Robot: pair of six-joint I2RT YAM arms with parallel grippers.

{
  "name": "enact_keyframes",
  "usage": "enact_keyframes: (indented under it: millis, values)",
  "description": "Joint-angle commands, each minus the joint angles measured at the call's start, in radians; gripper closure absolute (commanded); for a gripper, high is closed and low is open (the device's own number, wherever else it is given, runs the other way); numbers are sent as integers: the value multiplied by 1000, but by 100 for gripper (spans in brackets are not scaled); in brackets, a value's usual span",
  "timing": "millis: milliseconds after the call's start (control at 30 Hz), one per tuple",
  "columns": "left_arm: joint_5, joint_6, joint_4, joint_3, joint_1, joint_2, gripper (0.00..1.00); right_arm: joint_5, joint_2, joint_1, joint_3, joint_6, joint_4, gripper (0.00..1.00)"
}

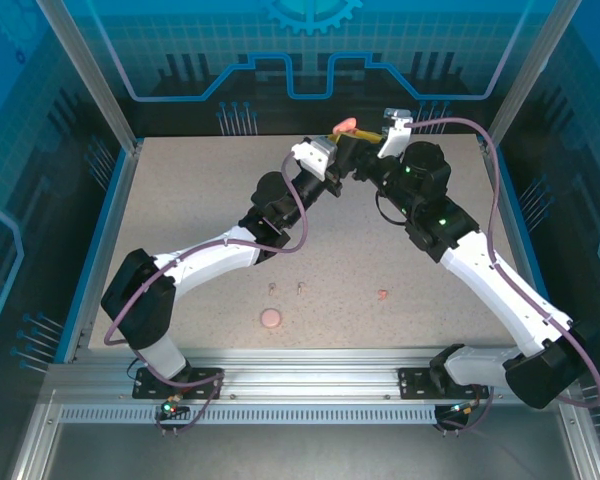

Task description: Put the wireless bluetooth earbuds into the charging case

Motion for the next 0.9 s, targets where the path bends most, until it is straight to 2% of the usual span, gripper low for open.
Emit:
enact_keyframes:
  millis: [0, 267, 867]
  values:
    - [-11, -29, 84, 18, -14, -7, 100, 23, 18, -6, 24, 35, -73, 46]
    - [-12, -44, 76, 7, -14, -9, 100, -19, 30, -44, 42, 113, -67, 35]
    - [-13, -52, 73, -12, -19, -9, 100, -157, 27, -93, 83, 221, -40, 20]
